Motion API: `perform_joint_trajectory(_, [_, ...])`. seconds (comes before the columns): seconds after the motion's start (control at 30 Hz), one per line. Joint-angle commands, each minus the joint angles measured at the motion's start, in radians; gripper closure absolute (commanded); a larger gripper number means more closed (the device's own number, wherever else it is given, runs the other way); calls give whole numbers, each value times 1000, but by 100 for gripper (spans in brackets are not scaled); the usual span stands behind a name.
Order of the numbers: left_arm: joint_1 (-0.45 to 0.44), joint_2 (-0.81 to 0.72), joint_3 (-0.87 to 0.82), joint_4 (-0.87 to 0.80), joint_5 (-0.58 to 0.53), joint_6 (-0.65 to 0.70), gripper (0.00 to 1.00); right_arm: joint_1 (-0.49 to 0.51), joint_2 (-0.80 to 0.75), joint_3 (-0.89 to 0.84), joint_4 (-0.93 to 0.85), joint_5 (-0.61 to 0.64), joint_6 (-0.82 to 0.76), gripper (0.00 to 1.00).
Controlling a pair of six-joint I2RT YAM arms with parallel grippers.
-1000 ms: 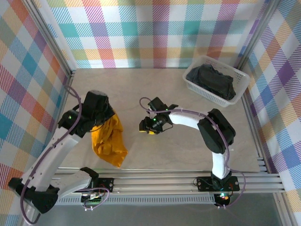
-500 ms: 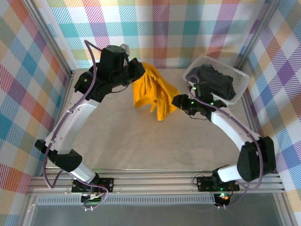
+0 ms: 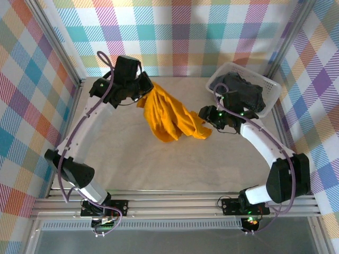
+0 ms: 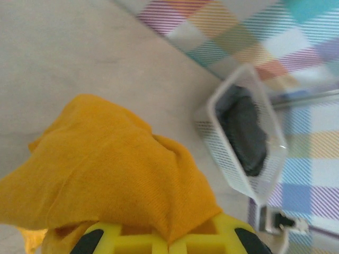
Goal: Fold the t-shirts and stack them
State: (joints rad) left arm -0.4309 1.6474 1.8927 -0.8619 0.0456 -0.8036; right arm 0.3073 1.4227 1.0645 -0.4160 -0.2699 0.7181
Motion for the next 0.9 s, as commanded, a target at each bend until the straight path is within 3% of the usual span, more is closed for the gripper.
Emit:
perform_joint_trajectory(0.0, [71,99,24,91,72,10,100,15,5,-39,-29,2,12,47])
perform_joint_trajectory(0.27, [217,373,284,82,13,66,100,101,74,-97,-37,54,18,44])
perform_joint_trajectory(0.3, [238,400,303,71,23,70,84,101,88,-88,-33,64,14,44])
perform_joint_trajectory(0.37, [253,426,340,12,8,106,41,100,127,-53,-50,76,4,44])
perform_joint_trajectory(0.4, [249,415,336,-27,-14,123,33,99,151,-35,-61,78,0,43])
perform_joint_trajectory(0.47, [231,344,229,-68,-42,116,31,98,196,-6,-85,73,0,43])
perform_joint_trajectory(0.57, [180,156,-100,-66,-80,11,36,98,251,13,-90,52,12,43])
perform_joint_trajectory(0.7, [145,-40,-557,103,40,-169,57,94,331,68,-120,60,-13,43])
perform_joint_trajectory(0.87, [118,-47,-749,275,97,-280,66,50,431,141,-105,74,-36,46])
